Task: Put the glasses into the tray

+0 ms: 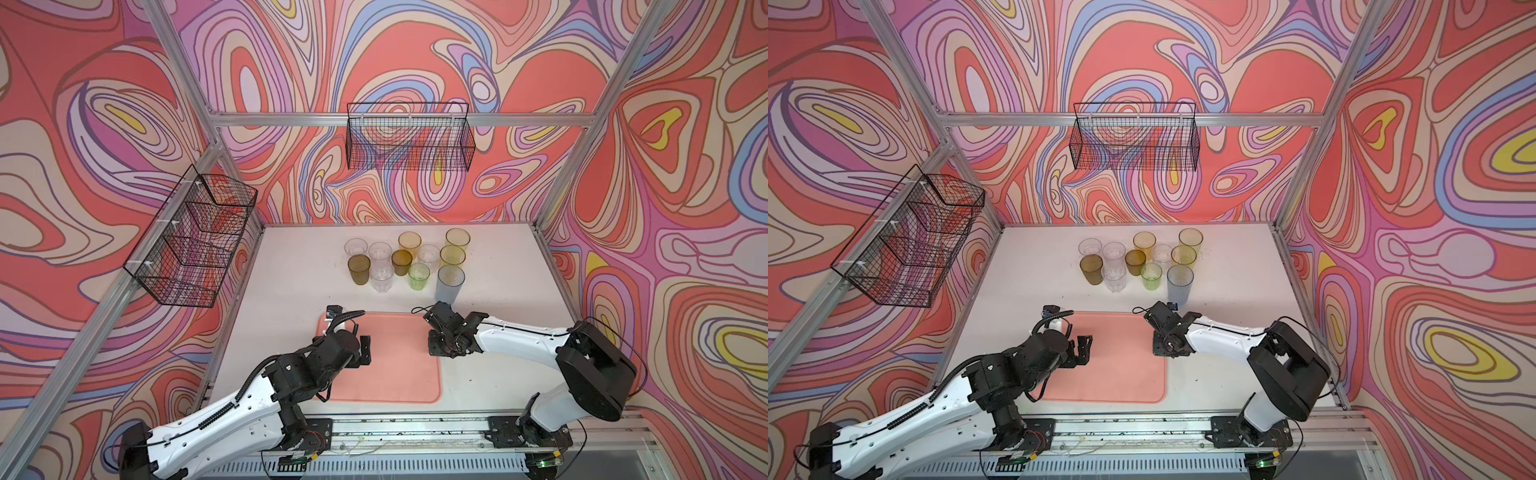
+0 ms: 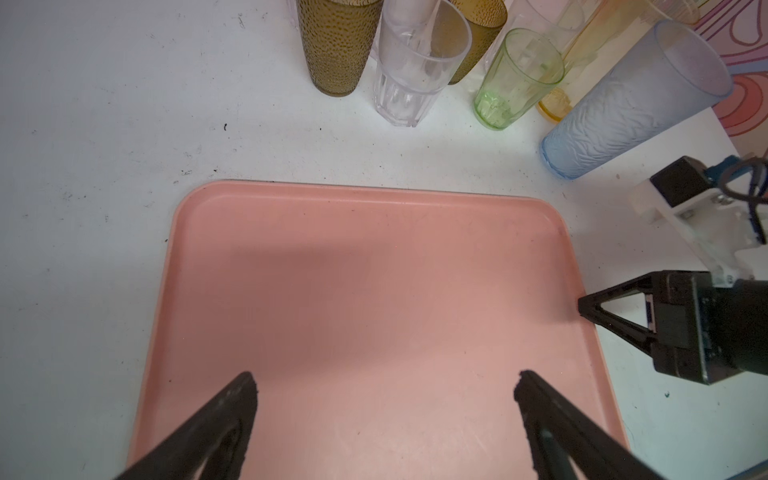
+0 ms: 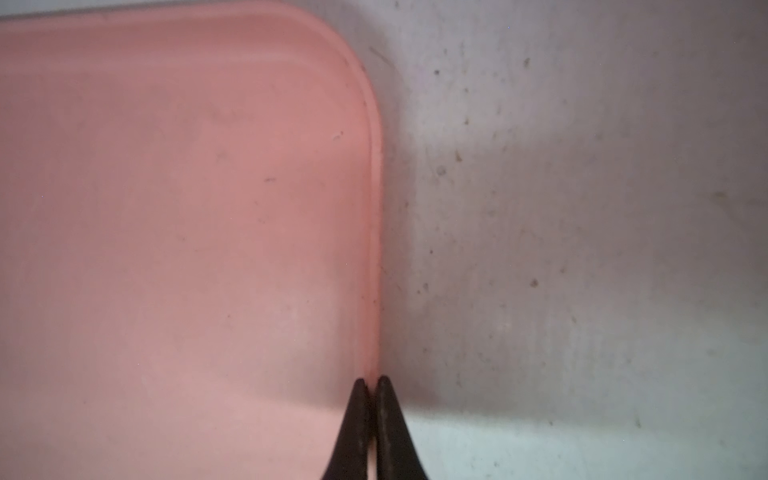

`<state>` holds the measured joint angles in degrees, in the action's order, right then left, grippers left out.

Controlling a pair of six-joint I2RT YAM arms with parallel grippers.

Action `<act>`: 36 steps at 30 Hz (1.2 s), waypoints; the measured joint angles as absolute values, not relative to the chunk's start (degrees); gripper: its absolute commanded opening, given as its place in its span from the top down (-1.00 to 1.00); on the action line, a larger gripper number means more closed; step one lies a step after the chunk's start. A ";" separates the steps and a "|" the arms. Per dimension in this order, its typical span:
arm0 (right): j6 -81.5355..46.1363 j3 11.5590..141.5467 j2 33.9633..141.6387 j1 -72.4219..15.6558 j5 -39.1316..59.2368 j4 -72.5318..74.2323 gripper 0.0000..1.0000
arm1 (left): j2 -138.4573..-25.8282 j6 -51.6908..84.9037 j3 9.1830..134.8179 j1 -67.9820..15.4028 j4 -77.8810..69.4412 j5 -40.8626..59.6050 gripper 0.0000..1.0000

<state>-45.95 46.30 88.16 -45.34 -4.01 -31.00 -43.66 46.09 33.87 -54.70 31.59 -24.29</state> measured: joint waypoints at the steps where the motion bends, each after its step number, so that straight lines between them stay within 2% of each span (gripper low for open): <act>1: -45.95 45.98 87.72 -45.34 -4.16 -31.42 1.00 | -43.70 46.06 33.87 -54.70 31.73 -24.34 -1.00; 12: -45.23 43.90 83.24 -45.32 -6.74 -37.95 1.00 | -46.28 44.77 33.98 -54.70 31.81 -25.15 -1.00; 36: -44.51 46.98 85.43 -45.32 -11.07 -42.22 1.00 | -47.77 44.16 34.52 -54.30 31.73 -25.10 -1.00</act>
